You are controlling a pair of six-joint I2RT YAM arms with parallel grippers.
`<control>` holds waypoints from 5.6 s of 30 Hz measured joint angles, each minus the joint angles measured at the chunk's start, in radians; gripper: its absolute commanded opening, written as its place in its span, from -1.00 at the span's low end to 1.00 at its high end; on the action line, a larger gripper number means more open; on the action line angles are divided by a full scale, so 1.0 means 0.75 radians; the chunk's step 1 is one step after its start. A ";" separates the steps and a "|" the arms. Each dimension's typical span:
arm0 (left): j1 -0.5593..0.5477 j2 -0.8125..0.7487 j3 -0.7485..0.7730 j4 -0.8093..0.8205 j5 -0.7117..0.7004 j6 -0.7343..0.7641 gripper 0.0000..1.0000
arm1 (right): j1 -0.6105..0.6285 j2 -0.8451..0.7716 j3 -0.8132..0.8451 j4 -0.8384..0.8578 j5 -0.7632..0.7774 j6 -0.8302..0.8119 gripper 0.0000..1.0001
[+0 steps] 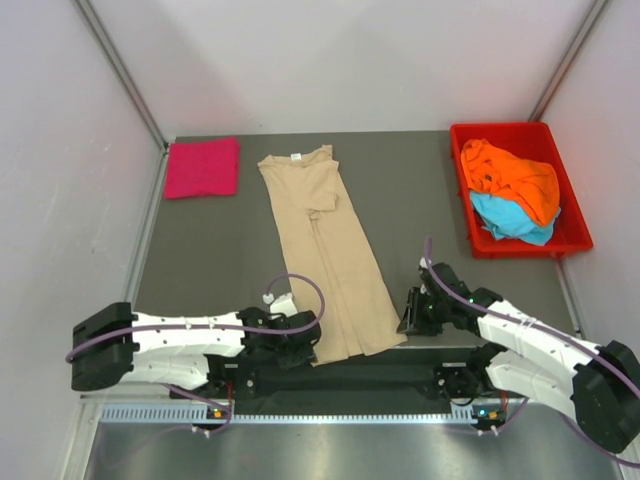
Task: Fold and stack the t-shirts
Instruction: Fold the tshirt
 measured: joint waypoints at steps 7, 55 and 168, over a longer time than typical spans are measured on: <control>-0.004 0.038 -0.001 0.090 -0.001 -0.024 -0.24 | 0.000 -0.053 -0.041 0.043 -0.022 0.005 -0.33; -0.141 -0.013 0.067 -0.017 -0.166 -0.157 -1.00 | 0.058 -0.304 0.026 -0.170 0.052 0.107 -1.00; 1.370 0.936 0.868 0.311 0.410 1.053 -0.82 | -0.267 1.480 1.626 0.169 -0.138 -0.432 -0.74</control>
